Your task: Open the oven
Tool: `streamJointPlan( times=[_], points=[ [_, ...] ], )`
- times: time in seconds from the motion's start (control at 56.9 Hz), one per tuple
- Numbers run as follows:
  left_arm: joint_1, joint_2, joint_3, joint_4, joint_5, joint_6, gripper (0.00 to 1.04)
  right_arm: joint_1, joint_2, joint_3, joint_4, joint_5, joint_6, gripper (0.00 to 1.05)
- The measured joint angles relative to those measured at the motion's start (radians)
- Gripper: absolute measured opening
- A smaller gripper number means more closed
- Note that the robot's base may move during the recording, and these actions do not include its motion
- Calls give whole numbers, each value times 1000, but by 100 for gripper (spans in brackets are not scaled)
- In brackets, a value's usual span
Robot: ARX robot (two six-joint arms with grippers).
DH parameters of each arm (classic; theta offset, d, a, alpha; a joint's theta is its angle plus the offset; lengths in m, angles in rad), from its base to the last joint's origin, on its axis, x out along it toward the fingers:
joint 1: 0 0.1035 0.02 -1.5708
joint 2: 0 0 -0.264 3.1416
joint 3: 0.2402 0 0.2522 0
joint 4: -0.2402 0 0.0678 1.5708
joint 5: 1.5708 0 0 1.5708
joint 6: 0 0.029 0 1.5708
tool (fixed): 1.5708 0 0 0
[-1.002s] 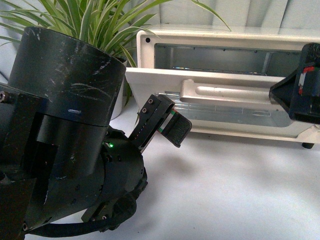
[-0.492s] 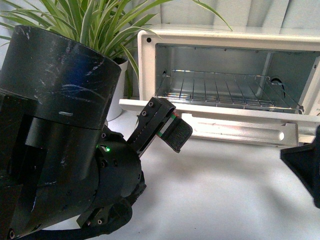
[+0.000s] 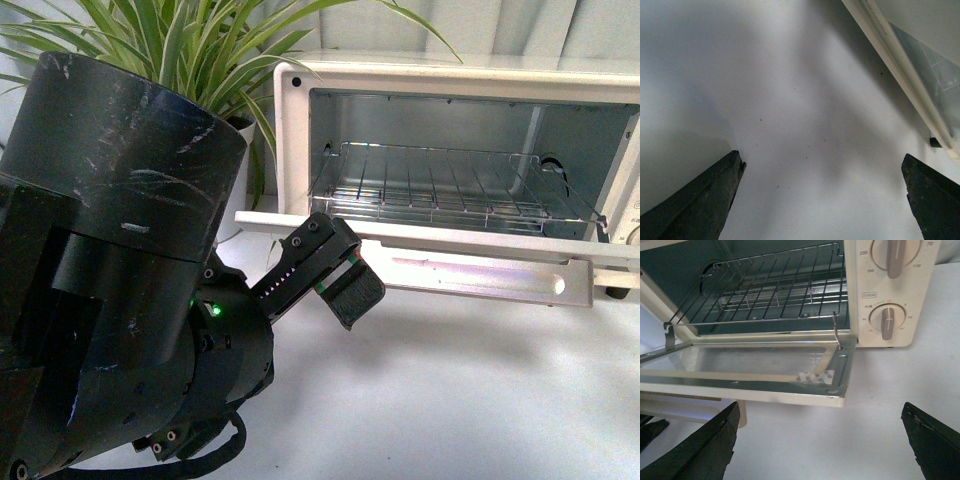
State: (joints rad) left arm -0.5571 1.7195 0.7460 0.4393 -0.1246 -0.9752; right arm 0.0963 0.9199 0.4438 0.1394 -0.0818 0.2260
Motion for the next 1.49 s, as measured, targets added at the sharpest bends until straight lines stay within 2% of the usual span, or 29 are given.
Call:
streamJointPlan(
  times=[0.193,0.861,1.301,1.494],
  points=[
    [-4,0,5,-23,-53,129,98,-29,0,0,0,-16,0,95],
    [-11,5,-3,-42,-155,401,98,-31,0,-8,0,-23,0,95],
    [-19,11,-60,2,-270,713,98,-19,0,-17,1,-18,0,95],
    [-32,19,-63,13,-288,769,98,-18,0,-18,1,-18,0,95]
  ],
)
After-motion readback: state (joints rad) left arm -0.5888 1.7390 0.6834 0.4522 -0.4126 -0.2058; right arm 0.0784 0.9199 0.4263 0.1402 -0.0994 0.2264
